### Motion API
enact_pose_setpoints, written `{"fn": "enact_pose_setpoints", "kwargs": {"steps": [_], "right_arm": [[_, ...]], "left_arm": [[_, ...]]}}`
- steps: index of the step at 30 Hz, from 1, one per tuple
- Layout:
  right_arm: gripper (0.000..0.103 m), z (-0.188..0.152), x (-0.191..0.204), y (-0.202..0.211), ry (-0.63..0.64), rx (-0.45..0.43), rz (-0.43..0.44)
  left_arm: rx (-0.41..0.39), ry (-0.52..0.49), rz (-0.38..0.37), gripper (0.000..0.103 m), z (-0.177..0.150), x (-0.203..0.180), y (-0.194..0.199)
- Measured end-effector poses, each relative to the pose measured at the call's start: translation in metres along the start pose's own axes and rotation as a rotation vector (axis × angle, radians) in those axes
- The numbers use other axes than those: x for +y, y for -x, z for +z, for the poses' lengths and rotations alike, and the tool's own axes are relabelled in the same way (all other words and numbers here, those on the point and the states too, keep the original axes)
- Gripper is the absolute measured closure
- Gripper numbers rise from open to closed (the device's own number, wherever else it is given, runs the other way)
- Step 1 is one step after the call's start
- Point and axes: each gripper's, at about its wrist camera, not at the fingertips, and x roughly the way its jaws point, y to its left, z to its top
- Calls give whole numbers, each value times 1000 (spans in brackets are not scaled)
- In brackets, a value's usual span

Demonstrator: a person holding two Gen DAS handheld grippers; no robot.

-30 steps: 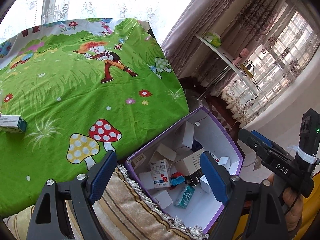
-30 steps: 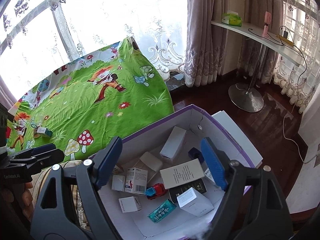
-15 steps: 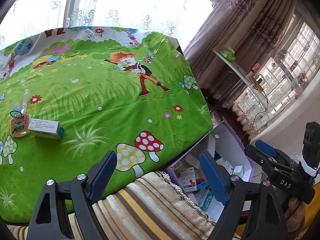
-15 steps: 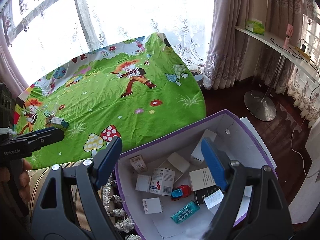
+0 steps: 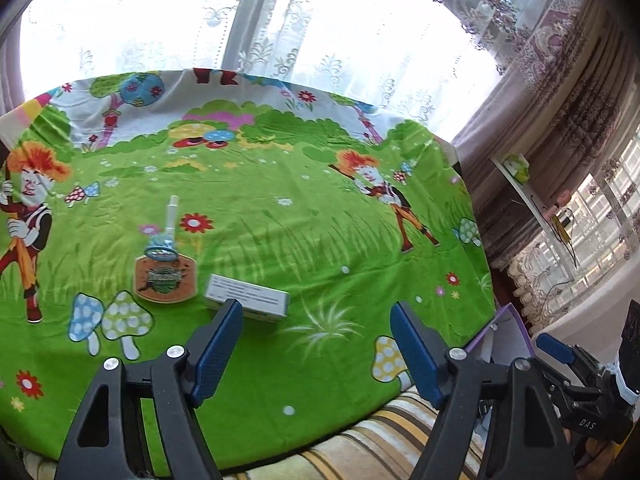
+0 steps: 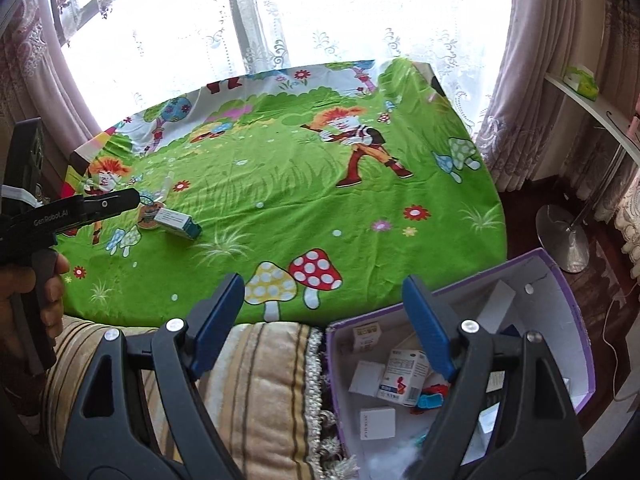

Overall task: Organize rigid objects
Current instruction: 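Move both open grippers back over the last items on the bedspread, then grasp the basketball-hoop toy with the left gripper while the right grasps the white medicine box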

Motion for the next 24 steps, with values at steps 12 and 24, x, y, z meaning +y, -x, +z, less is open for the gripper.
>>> {"fn": "enact_pose_setpoints", "kwargs": {"steps": [12, 24], "right_arm": [[20, 28, 79, -39, 121, 58, 86], [20, 38, 133, -86, 127, 125, 118]], "left_arm": [[6, 136, 140, 49, 33, 93, -23], [69, 56, 213, 50, 33, 106, -76]]}}
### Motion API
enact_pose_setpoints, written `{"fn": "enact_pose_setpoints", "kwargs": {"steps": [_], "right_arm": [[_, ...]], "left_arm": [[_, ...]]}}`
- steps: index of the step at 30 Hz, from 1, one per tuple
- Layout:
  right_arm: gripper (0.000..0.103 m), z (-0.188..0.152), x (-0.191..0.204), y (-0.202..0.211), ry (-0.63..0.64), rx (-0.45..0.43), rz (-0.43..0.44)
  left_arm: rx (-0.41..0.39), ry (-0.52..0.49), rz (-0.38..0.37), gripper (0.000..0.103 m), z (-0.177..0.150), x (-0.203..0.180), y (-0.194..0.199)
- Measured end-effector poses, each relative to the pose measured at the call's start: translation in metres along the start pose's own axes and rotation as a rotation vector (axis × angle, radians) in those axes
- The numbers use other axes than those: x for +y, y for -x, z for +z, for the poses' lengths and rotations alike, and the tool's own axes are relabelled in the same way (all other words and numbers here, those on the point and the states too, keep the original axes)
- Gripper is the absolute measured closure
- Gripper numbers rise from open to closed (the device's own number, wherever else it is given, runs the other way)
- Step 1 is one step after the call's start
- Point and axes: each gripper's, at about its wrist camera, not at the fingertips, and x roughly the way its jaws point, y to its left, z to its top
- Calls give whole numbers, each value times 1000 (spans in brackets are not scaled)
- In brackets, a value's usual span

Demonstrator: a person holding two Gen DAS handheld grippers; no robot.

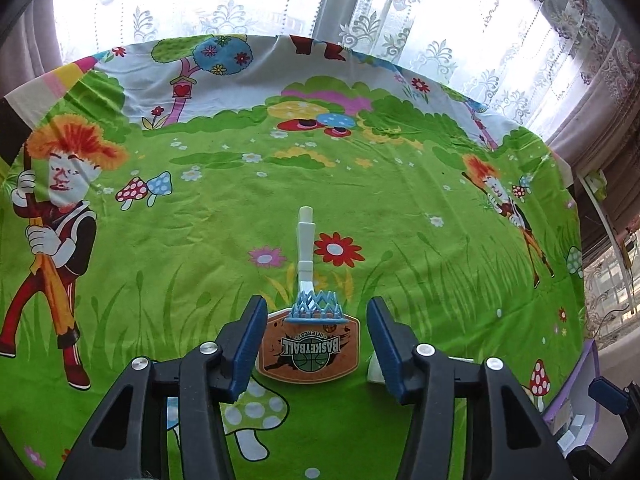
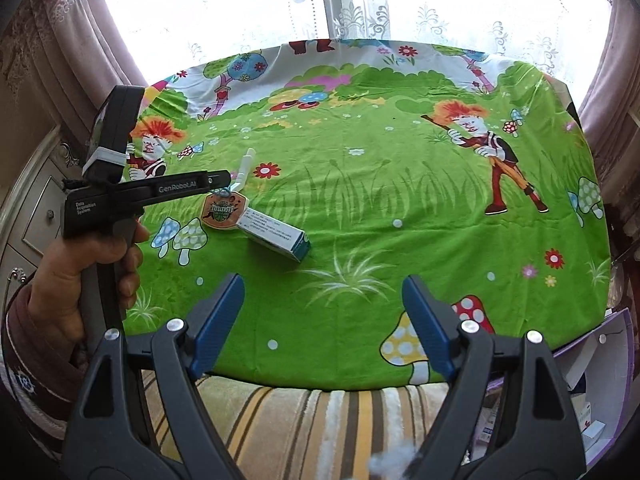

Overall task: Organize rigid objects
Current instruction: 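Grasp the basketball-hoop toy with the left gripper while the right grasps the white medicine box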

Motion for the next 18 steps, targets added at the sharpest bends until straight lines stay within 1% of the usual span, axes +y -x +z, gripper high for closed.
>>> {"fn": "enact_pose_setpoints", "kwargs": {"steps": [1, 4, 9, 14, 18], "right_arm": [[20, 1, 3, -4, -3, 4, 5], [20, 3, 12, -18, -12, 21, 11], [20, 5, 26, -41, -40, 44, 11], [20, 7, 34, -65, -111, 76, 4], [20, 10, 41, -84, -155, 101, -20]], "left_arm": [[5, -8, 6, 50, -1, -1, -3], [25, -36, 19, 66, -3, -1, -13], [10, -52, 3, 67, -3, 1, -13], [4, 21, -42, 67, -7, 17, -5], [-21, 54, -54, 67, -10, 27, 8]]}}
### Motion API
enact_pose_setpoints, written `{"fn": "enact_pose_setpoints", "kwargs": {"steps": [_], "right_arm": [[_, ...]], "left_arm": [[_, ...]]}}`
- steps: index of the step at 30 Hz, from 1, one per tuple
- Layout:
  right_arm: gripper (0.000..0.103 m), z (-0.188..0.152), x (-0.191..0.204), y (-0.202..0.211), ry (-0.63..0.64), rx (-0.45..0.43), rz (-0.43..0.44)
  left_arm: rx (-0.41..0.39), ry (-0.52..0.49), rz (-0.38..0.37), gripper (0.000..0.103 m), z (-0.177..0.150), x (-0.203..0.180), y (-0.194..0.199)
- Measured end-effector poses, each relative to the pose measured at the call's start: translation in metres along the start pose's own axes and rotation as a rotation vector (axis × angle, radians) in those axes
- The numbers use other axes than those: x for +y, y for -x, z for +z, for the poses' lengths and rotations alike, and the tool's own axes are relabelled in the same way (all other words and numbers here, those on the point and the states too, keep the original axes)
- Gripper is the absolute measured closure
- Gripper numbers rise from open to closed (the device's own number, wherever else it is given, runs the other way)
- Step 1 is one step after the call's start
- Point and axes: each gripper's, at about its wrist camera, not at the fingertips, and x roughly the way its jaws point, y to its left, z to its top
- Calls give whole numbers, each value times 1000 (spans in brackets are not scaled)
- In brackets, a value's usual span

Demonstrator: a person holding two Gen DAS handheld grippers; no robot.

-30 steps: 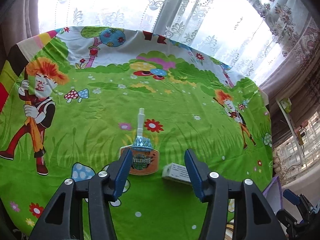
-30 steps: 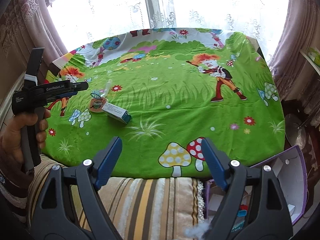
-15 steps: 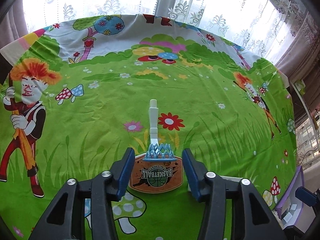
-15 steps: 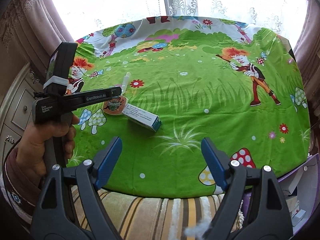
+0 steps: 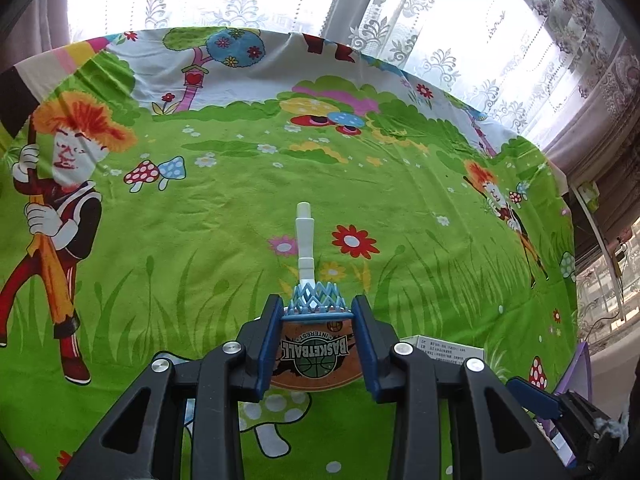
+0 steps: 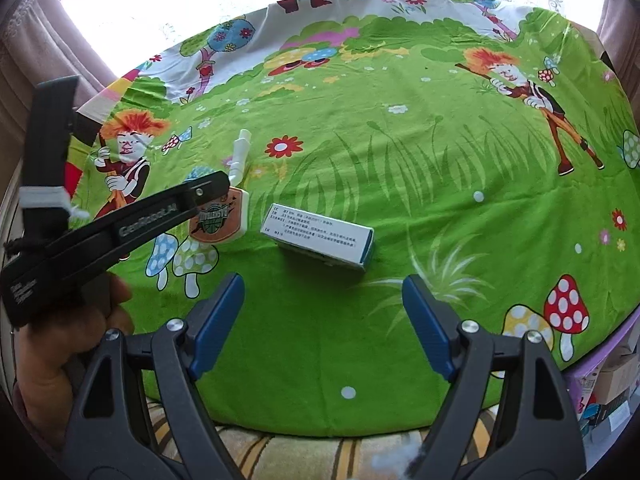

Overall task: Organize rigid objects
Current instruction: 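Grasp the basketball-hoop toy with the left gripper while the right grasps the white medicine box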

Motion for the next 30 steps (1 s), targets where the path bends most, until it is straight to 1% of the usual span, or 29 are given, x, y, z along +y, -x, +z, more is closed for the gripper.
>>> {"fn": "enact_pose_setpoints", "kwargs": {"steps": [3, 9, 17, 20, 21, 23, 27, 30], "right_arm": [[19, 3, 5, -8, -22, -1, -12], [15, 10, 16, -18, -38, -24, -39], [13, 17, 16, -34, -88, -25, -93], [13, 16, 18, -40, -63, -23, -117], [13, 15, 18, -43, -55, -17, -122], [23, 13, 15, -47, -49, 4, -130], [23, 10, 13, -43, -39, -11, -121], [23, 8, 9, -32, -40, -40, -126]], "left_arm": [[-20, 26, -8, 67, -3, 8, 10], [-49, 85, -38, 67, -8, 21, 24], [-85, 97, -24, 67, -9, 27, 35], [-85, 97, -29, 67, -11, 25, 36], [-86, 98, -31, 67, -12, 25, 36], [-90, 102, -36, 67, -13, 23, 39], [-103, 97, -45, 67, -14, 18, 46], [-112, 90, -49, 67, -17, 12, 53]]}}
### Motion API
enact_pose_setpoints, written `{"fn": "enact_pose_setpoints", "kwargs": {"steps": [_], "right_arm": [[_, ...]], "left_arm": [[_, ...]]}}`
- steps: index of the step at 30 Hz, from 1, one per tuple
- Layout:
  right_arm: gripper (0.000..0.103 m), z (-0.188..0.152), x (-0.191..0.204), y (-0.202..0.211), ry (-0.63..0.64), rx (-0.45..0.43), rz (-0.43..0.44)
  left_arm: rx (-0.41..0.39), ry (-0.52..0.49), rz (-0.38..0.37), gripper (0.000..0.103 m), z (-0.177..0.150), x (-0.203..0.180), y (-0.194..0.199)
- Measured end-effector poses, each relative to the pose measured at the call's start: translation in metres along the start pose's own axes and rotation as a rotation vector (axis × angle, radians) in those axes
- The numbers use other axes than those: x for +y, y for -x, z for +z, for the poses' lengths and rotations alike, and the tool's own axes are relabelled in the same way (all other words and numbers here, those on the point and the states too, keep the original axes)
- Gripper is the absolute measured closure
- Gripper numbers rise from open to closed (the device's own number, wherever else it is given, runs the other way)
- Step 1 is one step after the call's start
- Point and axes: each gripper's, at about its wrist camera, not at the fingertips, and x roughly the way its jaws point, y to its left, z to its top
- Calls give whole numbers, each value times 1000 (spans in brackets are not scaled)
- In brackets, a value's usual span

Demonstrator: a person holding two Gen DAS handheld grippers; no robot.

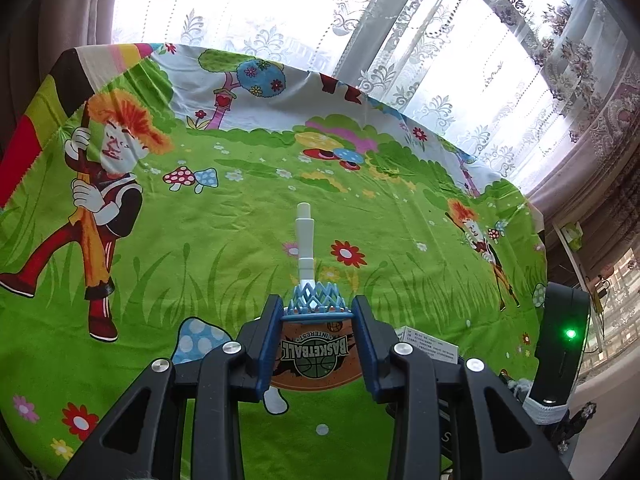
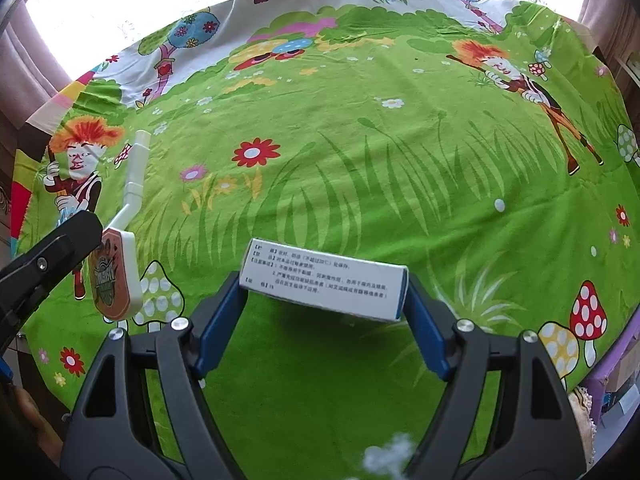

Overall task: Organize rigid objects
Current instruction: 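Grasp the basketball-hoop toy with the left gripper while the right grasps the white medicine box, then carry the hoop toy and medicine box over the purple box and open both grippers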

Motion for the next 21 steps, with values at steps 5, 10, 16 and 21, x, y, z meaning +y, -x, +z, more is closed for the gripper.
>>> {"fn": "enact_pose_setpoints", "kwargs": {"steps": [5, 10, 16, 21], "right_arm": [[23, -4, -15, 21, 9, -44, -9], [23, -8, -31, 43, 16, -82, -16], [23, -16, -50, 67, 1, -105, 21], [23, -28, -73, 86, -21, -118, 43]], "left_arm": [[-11, -14, -10, 67, -5, -14, 12], [-21, -47, -24, 67, -12, -34, 23], [-25, -74, -51, 67, -22, -57, 36], [-14, -87, -82, 67, -37, -73, 43]]}}
